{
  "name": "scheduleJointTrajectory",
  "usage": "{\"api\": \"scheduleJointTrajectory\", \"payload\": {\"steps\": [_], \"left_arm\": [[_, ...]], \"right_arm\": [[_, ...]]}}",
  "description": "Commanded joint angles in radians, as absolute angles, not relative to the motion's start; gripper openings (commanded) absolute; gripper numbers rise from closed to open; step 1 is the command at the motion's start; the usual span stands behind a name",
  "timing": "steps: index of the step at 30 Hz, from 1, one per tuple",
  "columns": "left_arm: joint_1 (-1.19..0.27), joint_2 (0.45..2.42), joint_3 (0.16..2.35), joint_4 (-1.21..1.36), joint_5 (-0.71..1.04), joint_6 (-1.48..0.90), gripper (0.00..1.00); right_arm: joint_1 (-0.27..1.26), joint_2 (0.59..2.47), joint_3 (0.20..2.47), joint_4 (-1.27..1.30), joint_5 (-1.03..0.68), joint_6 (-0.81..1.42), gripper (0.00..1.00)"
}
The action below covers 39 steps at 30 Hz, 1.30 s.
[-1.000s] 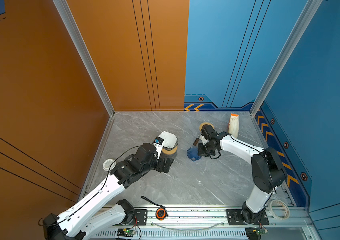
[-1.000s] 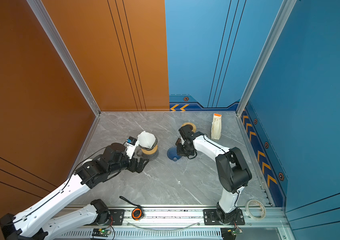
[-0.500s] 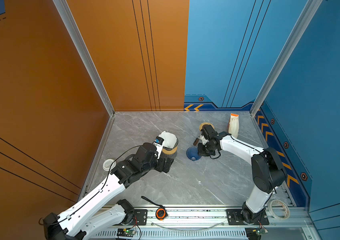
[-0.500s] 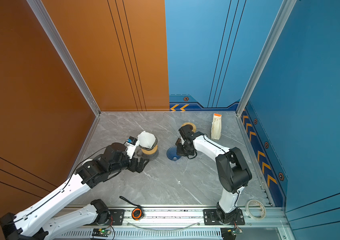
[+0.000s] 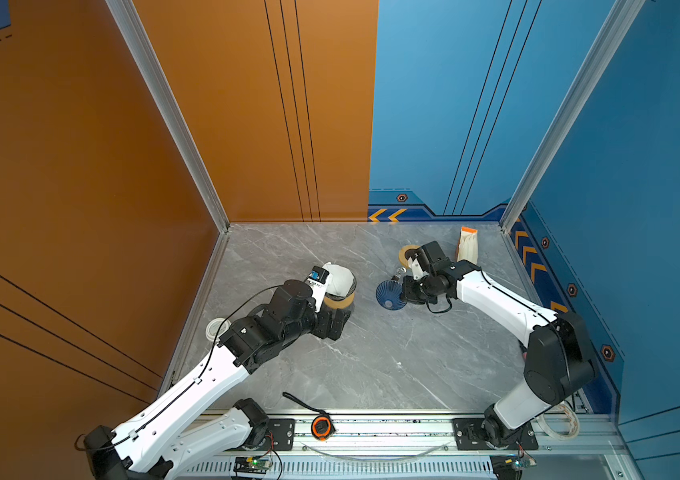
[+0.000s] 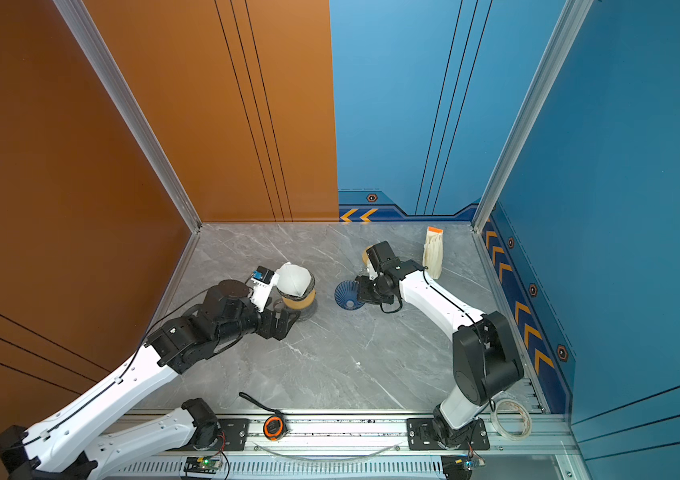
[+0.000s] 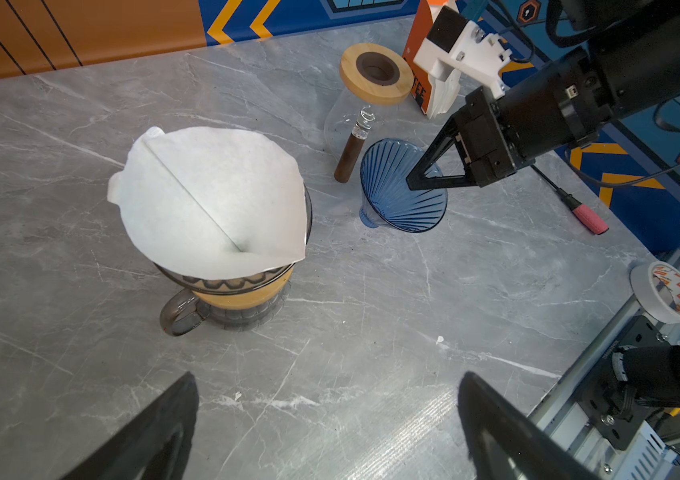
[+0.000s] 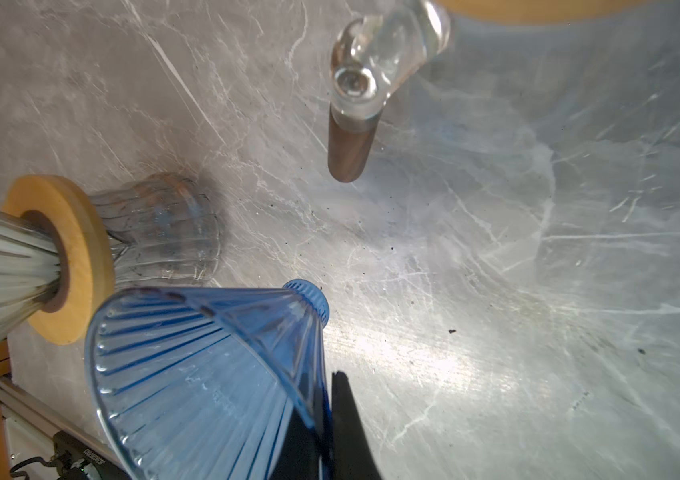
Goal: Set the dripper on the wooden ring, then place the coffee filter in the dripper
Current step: 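Lift the blue dripper with the right gripper and carry it over the bamboo ring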
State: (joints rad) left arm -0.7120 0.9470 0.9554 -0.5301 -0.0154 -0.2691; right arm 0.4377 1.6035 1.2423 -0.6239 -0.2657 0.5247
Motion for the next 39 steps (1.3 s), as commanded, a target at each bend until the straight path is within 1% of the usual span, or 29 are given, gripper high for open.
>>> {"api": "scheduleJointTrajectory", "payload": {"steps": [1, 6, 10, 17, 24, 33, 39], "left_arm": [[-0.727, 0.953, 0.996, -0.525, -0.001, -0.25, 0.98], [-0.73, 0.974, 1.023, -0.523, -0.006, -0.24, 0.98], [-0.729, 1.004, 1.085, -0.522, -0.012, -0.247, 0.98], [-0.727, 1.057, 1.131, -0.505, -0.005, -0.24, 0.98], [-0.713, 1.105, 1.143, -0.46, 0.019, -0.233, 0.98], [-0.681, 1.163, 1.161, -0.415, 0.065, -0.221, 0.98], [-0.671, 1.198, 1.184, -0.395, 0.09, -0.22, 0.98]], "right_arm": [[0.414, 1.548, 1.287, -0.621, -0.296, 0.54, 0.02], [0.365, 1.511, 1.322, -0.631, -0.305, 0.541, 0.02], [0.322, 1.49, 1.347, -0.636, -0.307, 0.541, 0.02], [0.244, 1.5, 1.408, -0.644, -0.303, 0.512, 0.02], [0.193, 1.57, 1.488, -0.643, -0.283, 0.496, 0.02], [0.179, 1.701, 1.58, -0.643, -0.257, 0.477, 0.02], [0.178, 1.752, 1.619, -0.638, -0.233, 0.464, 0.02]]}}
